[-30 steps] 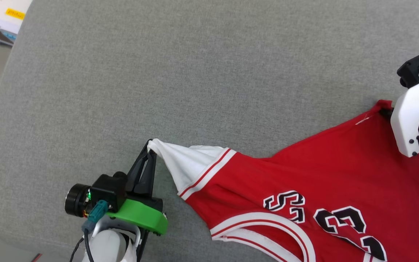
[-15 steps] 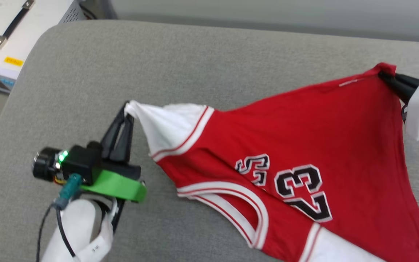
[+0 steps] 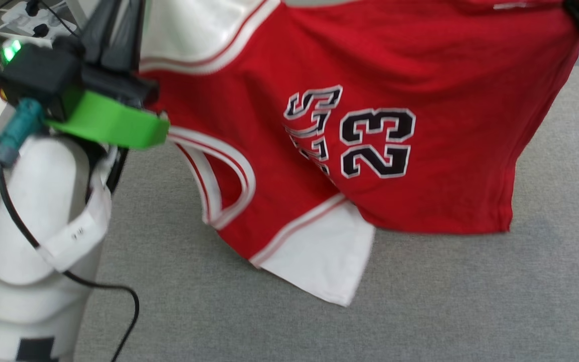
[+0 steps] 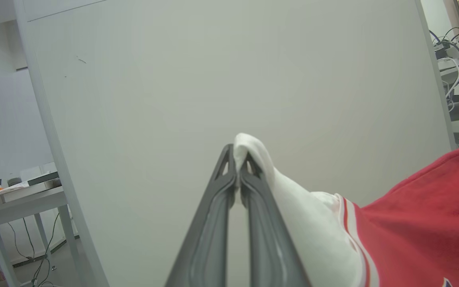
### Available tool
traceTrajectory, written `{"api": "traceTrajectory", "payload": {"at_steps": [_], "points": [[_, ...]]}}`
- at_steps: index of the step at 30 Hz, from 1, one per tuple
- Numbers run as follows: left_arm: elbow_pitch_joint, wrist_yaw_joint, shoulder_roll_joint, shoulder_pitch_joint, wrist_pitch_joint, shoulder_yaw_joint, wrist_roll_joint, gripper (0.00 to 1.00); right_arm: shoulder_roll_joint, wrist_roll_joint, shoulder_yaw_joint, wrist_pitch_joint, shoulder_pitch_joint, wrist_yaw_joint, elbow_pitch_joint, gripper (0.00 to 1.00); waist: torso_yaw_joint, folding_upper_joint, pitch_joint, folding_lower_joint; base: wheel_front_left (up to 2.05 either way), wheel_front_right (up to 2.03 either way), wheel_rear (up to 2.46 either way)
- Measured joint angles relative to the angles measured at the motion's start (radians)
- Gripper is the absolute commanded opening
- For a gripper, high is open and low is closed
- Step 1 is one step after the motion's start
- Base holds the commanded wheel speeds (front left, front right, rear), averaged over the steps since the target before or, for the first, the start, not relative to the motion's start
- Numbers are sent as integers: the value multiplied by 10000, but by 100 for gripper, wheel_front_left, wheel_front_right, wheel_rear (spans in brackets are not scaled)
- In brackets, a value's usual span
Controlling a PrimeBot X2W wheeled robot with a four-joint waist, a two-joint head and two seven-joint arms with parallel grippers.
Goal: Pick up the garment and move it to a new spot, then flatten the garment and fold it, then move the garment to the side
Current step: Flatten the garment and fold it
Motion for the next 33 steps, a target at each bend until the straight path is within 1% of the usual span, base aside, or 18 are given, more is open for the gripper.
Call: {"api": "traceTrajectory", "payload": {"at_steps": [5,7,12,15,22,25,28,33], "points": [[403,0,357,-1711,153,-477,-326,0,127,-286,-587,40,-327,0,-303,0,-127,0,233,-1,0,0,0],[663,0,477,-2382,174,-686,-397,0,270,-485,-830,73,-540,0,-343,0,-169,0,382,0,0,0,0],[1432,-2,571,-4025,270,-1018,-794,0,763,-938,-1335,171,-1444,0,-142,0,-279,0,853,0,0,0,0],[2042,-2,548,-5311,280,-1189,-876,0,1074,-1323,-1544,244,-2263,0,178,0,-325,0,1246,0,0,0,0],[3547,-2,485,-8549,165,-1774,-1043,0,1998,-2451,-1724,182,-4885,0,1507,0,-488,0,2358,0,0,0,0],[4215,-2,430,-9943,-17,-2004,-1103,0,2309,-3005,-1825,-163,-6166,0,2255,0,-561,0,2877,0,0,0,0],[4763,-2,418,-11000,-209,-2242,-1160,0,2587,-3519,-1875,-594,-7208,0,2987,0,-624,0,3316,1,0,0,0],[5637,-2,468,-12064,-466,-2640,-1413,0,2987,-4136,-1802,-1373,-8439,0,4086,0,-703,0,3890,1,0,0,0]]}}
